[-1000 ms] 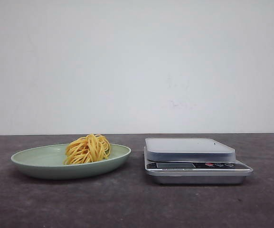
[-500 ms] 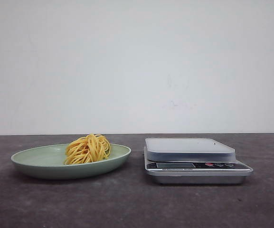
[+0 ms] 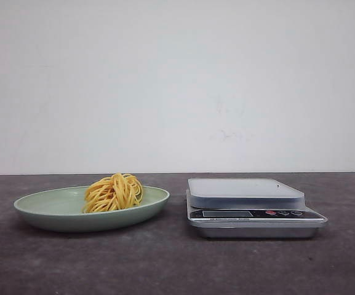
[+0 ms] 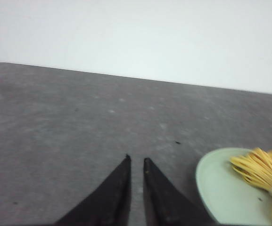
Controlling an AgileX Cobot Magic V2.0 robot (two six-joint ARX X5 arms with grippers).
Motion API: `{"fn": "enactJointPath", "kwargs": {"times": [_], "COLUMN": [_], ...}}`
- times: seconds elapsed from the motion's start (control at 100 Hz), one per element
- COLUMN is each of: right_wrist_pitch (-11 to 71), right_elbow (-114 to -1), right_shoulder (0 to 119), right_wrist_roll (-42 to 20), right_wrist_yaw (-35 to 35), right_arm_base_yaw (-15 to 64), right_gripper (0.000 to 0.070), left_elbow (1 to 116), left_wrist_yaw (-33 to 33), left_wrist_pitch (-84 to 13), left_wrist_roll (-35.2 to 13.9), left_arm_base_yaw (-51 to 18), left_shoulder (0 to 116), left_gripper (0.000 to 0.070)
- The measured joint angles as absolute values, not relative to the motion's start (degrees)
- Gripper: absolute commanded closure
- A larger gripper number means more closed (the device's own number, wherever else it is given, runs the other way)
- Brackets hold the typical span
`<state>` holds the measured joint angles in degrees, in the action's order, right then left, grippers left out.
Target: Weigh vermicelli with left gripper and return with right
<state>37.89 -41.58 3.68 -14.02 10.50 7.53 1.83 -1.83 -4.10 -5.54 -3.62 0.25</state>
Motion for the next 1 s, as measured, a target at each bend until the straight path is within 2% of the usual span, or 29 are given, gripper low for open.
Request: {"fn": "enactJointPath", "kwargs": {"times": [0.25,1.0], "right_wrist_pitch": [37.89,37.89], "right_elbow": [-41.58,-41.58], "right_shoulder": [3.68,3.68], "right_wrist_roll": [-14.02,-14.02], "right_wrist_yaw": [10.48,10.48], "right_arm_base_yaw": [7.53,7.53], "right_gripper": [0.0694,0.0694], "left_elbow": [1.83,1.83], "left_wrist_yaw": [-1.21,-1.17], "left_wrist_pitch": [-10.61,-10.59], "left_wrist_roll": [-4.08,-4.01], "left_arm_base_yaw": [-3.62,-3.62], "left_shoulder": [0.25,0.32], "left_gripper": [0.0684,0.0684]}}
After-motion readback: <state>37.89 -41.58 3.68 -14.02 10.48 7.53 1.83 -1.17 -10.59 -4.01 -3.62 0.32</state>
